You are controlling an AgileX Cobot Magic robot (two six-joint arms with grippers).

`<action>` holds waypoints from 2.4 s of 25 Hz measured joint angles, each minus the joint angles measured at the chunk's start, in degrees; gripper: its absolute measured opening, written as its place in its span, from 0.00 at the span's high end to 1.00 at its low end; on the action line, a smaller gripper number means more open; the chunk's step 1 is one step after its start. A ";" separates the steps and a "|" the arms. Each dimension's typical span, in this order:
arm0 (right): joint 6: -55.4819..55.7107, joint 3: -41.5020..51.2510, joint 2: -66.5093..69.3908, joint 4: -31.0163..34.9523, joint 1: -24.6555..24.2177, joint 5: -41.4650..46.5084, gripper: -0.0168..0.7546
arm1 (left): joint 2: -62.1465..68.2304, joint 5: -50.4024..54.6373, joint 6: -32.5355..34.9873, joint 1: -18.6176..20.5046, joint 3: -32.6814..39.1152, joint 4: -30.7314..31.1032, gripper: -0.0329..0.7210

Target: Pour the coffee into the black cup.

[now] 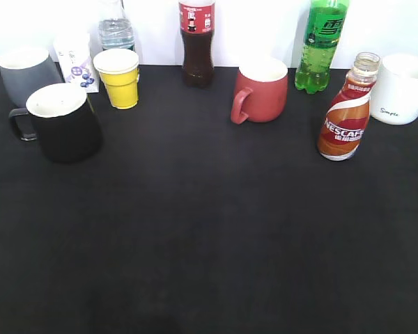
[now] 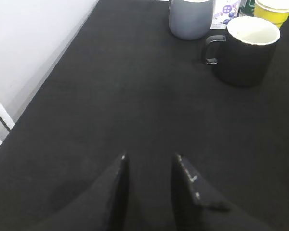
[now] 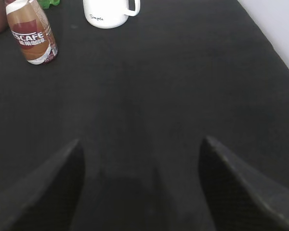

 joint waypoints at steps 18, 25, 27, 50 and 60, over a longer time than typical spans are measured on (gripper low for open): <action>0.00 0.00 0.00 0.00 0.00 0.00 0.23 | 1.61 -0.05 0.00 0.00 0.00 -2.25 0.60; 0.00 0.00 0.00 0.00 0.00 0.00 0.23 | 23.78 -20.99 1.34 0.00 -4.83 -4.86 0.38; 0.00 0.00 0.00 0.00 0.00 0.00 0.23 | 28.02 -29.76 4.54 0.00 -4.83 -6.56 0.38; 0.00 0.00 0.00 0.00 0.00 0.00 0.23 | 79.01 -104.52 4.29 -9.79 13.57 -9.84 0.38; 0.00 0.00 0.00 0.00 0.00 0.00 0.23 | 96.95 -116.90 2.97 -9.79 9.99 -9.78 0.38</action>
